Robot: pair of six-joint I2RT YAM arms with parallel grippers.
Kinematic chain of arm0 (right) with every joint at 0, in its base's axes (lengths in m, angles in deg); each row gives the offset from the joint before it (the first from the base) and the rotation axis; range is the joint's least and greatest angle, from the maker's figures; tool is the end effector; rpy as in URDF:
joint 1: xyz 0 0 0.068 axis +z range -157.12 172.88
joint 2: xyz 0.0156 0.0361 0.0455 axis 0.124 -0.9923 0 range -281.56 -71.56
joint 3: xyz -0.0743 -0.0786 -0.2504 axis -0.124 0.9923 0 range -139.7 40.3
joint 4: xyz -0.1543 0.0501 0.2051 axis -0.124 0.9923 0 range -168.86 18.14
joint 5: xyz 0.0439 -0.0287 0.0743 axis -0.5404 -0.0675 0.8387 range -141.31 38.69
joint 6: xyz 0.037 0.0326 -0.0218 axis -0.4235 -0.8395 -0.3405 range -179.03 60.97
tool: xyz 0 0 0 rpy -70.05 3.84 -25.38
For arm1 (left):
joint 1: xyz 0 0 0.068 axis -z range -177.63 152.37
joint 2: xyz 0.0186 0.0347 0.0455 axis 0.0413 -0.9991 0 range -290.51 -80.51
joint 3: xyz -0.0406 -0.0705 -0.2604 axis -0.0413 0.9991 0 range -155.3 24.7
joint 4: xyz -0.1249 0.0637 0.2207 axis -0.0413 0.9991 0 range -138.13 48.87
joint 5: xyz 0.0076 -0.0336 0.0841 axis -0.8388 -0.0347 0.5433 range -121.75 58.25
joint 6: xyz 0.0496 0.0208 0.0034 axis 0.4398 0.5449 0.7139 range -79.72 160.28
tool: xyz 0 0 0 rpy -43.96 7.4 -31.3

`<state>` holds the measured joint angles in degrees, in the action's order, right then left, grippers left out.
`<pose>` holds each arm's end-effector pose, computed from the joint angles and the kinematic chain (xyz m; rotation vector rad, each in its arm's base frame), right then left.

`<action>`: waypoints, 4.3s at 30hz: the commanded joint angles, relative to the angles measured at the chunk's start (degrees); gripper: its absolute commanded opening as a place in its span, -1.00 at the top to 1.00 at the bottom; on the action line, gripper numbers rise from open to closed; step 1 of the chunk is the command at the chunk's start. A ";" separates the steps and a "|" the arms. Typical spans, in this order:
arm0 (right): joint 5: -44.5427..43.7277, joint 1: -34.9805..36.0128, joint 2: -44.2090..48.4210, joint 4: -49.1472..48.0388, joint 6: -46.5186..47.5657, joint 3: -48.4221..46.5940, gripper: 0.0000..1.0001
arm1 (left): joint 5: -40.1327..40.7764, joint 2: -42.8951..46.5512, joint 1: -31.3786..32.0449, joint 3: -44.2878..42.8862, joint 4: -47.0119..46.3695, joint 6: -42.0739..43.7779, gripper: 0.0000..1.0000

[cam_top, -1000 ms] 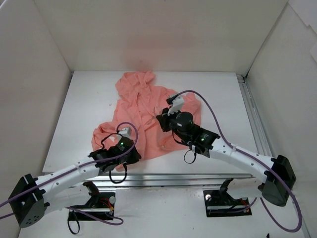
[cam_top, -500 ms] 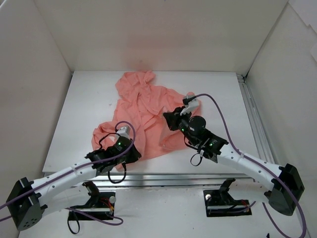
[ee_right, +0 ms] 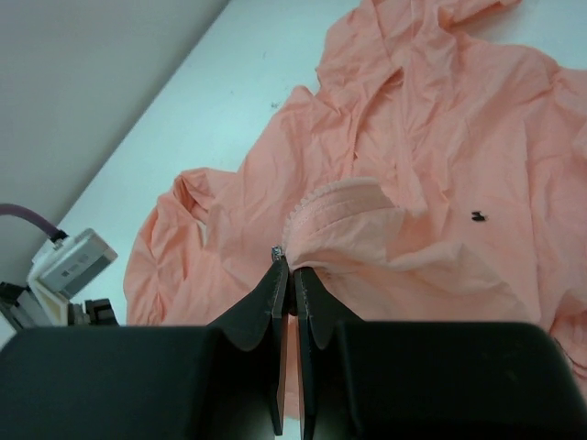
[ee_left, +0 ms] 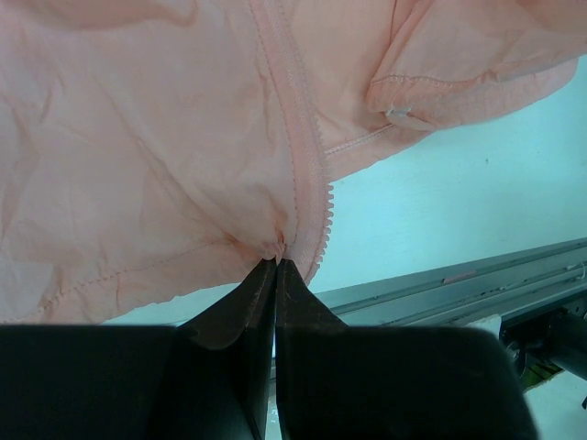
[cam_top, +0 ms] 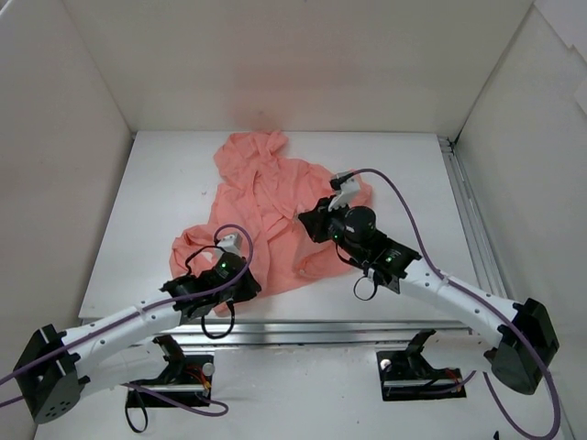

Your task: Zip up the jacket

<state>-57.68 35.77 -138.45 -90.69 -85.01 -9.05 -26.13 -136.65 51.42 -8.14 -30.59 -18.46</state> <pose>0.2056 0.1856 0.3287 -0.1687 1.7274 0.8074 0.1366 -0.1521 0.2194 -0.2601 2.4208 -0.8293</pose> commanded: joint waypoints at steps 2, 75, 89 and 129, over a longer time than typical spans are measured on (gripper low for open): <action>11.73 -2.20 -1.66 1.91 -1.53 -4.09 1.00 | 0.79 0.33 -0.28 -2.05 -2.25 0.91 1.00; 25.54 -3.17 7.39 -28.15 -19.90 13.57 1.00 | 12.12 4.64 -2.48 -11.63 -23.16 18.49 1.00; 20.18 -2.73 3.18 -32.19 -20.34 14.01 1.00 | 15.82 1.38 -1.95 -12.95 -29.32 15.67 1.00; 17.36 -1.76 -6.23 -39.40 -19.90 8.39 1.00 | 13.09 -1.25 -1.95 -15.59 -31.51 16.99 1.00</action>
<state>-39.14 33.78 -144.75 -123.56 -105.58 2.32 -12.47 -138.12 49.46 -20.53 -57.60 -2.29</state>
